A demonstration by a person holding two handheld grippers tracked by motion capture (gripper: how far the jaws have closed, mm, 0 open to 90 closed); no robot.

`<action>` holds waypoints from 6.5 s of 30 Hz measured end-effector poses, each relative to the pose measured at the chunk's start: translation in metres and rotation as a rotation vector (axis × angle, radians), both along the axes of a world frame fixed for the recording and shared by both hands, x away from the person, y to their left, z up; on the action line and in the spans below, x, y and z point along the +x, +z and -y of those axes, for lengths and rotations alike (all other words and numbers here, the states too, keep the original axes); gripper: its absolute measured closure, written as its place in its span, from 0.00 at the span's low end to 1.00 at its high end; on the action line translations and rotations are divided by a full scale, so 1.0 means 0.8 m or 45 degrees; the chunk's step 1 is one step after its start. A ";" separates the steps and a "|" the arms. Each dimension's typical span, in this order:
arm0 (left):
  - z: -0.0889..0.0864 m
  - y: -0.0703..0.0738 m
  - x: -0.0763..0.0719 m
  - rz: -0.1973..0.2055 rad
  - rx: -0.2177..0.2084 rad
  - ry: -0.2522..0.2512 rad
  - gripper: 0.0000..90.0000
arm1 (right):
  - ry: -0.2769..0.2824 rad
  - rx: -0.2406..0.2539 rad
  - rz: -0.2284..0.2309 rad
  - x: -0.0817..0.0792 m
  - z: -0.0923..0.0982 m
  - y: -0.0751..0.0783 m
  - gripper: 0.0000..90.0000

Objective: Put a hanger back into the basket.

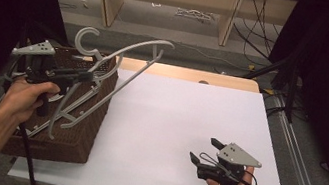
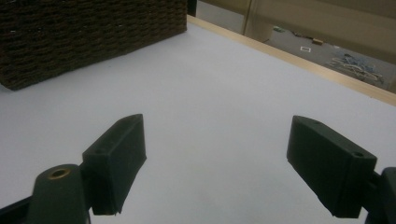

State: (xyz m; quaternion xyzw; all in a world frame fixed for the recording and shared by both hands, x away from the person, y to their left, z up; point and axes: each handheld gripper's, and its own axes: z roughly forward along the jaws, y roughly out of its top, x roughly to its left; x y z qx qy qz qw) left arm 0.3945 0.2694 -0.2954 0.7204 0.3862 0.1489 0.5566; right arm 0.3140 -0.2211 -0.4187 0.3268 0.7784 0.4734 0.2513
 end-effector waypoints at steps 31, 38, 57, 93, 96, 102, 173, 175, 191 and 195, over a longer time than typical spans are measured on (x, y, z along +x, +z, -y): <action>-0.118 -0.049 0.010 0.039 0.045 0.243 0.88 | 0.018 -0.015 -0.028 0.000 -0.005 -0.005 0.22; -0.134 -0.062 0.007 0.025 0.047 0.248 0.88 | 0.023 -0.018 -0.031 0.000 -0.006 -0.005 0.22; -0.172 -0.102 0.002 -0.037 0.080 0.283 0.88 | 0.032 -0.027 -0.046 0.002 -0.005 -0.008 0.22; -0.162 -0.152 0.025 -0.291 0.336 0.299 0.84 | 0.006 -0.026 -0.061 0.006 0.002 -0.009 0.22; -0.161 -0.156 0.029 -0.293 0.414 0.337 0.79 | 0.010 -0.030 -0.063 0.006 0.002 -0.008 0.22; -0.166 -0.153 0.028 -0.241 0.519 0.411 0.76 | 0.007 -0.025 -0.063 0.007 0.004 -0.008 0.22; 0.111 -0.142 -0.120 0.242 0.077 -0.009 0.18 | 0.032 0.041 0.003 -0.006 -0.015 -0.007 0.19; 0.113 -0.146 -0.122 0.245 0.093 -0.009 0.18 | 0.026 0.053 -0.002 -0.008 -0.016 -0.007 0.19; 0.130 -0.177 -0.141 0.287 0.190 -0.083 0.18 | 0.022 0.095 0.012 -0.036 -0.013 -0.021 0.18; 0.131 -0.177 -0.142 0.267 0.155 -0.087 0.18 | 0.011 0.120 0.000 -0.046 -0.011 -0.021 0.18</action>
